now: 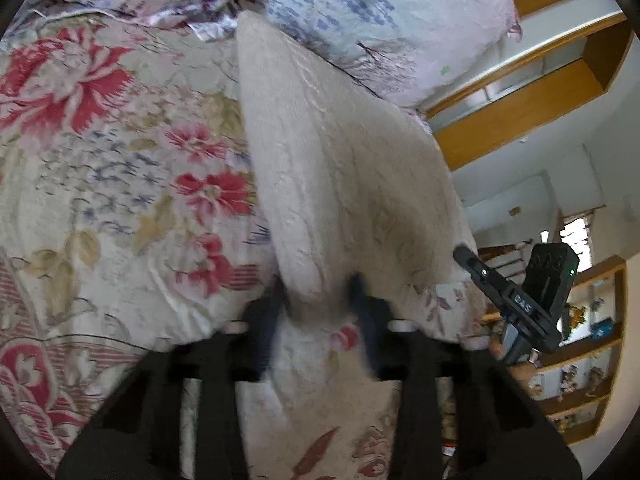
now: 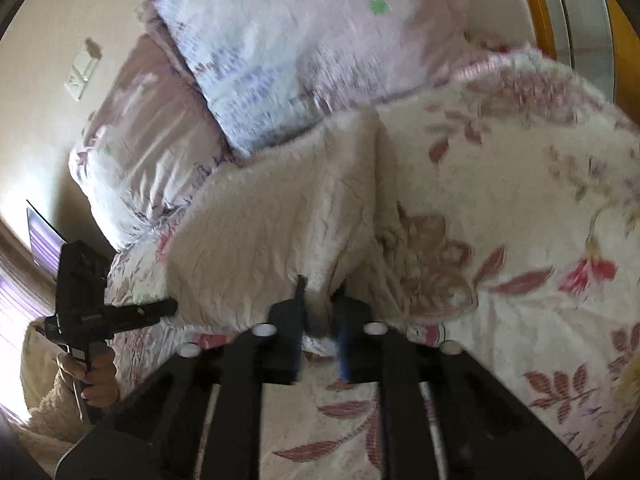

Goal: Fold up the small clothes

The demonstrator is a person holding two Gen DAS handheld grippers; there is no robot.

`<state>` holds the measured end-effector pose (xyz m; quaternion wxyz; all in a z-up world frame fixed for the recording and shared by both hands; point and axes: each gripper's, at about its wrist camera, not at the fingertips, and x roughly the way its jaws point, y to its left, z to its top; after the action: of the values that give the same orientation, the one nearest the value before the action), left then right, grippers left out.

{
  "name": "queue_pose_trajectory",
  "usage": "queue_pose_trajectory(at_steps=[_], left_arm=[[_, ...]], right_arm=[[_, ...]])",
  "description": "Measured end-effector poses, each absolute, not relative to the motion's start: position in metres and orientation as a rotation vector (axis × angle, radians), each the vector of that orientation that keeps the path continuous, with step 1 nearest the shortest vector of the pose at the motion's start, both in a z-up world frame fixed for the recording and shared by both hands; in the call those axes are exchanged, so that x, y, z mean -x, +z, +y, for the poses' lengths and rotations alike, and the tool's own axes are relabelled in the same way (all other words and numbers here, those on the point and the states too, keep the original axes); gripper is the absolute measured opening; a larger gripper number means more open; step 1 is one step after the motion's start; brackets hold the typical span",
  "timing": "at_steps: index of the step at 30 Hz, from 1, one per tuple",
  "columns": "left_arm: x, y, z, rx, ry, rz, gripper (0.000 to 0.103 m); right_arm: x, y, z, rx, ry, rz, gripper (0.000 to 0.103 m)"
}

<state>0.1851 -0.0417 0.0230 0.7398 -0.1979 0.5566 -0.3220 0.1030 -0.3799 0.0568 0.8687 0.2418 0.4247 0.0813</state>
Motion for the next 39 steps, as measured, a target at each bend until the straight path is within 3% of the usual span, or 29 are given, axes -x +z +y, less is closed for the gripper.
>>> queue_pose_trajectory(at_steps=[4, 12, 15, 17, 19, 21, 27, 29, 34, 39], left_arm=[[-0.178, 0.03, -0.041, 0.414, -0.72, 1.18, 0.016], [-0.175, 0.019, -0.042, 0.41, -0.711, 1.199, 0.019], [-0.176, 0.021, -0.039, 0.422, -0.703, 1.211, 0.033], [-0.176, 0.024, -0.037, 0.421, -0.702, 1.202, 0.047], [-0.178, 0.026, -0.035, 0.436, -0.699, 1.195, 0.053], [-0.183, 0.027, -0.034, 0.449, -0.685, 1.197, 0.058], [-0.187, 0.024, -0.032, 0.45, -0.655, 1.197, 0.063], [-0.188, 0.023, -0.034, 0.45, -0.652, 1.197, 0.064], [-0.193, 0.024, -0.038, 0.439, -0.649, 1.181, 0.066], [-0.198, 0.023, -0.042, 0.423, -0.656, 1.182, 0.066]], right_arm=[[-0.09, 0.09, -0.384, -0.436, 0.113, 0.756, 0.01], [-0.103, 0.038, -0.393, -0.45, 0.049, 0.964, 0.01], [-0.105, 0.047, -0.396, -0.466, 0.075, 0.974, 0.019], [-0.108, 0.056, -0.402, -0.48, 0.069, 0.953, 0.038], [-0.113, 0.063, -0.408, -0.521, 0.075, 0.926, 0.047], [-0.128, 0.064, -0.415, -0.59, 0.088, 0.919, 0.048], [-0.167, 0.046, -0.415, -0.65, 0.088, 0.97, 0.046], [-0.175, 0.041, -0.407, -0.628, 0.113, 0.98, 0.015], [-0.168, 0.077, -0.389, -0.41, 0.062, 0.794, 0.011], [-0.184, 0.038, -0.394, -0.324, -0.086, 0.964, 0.011]])
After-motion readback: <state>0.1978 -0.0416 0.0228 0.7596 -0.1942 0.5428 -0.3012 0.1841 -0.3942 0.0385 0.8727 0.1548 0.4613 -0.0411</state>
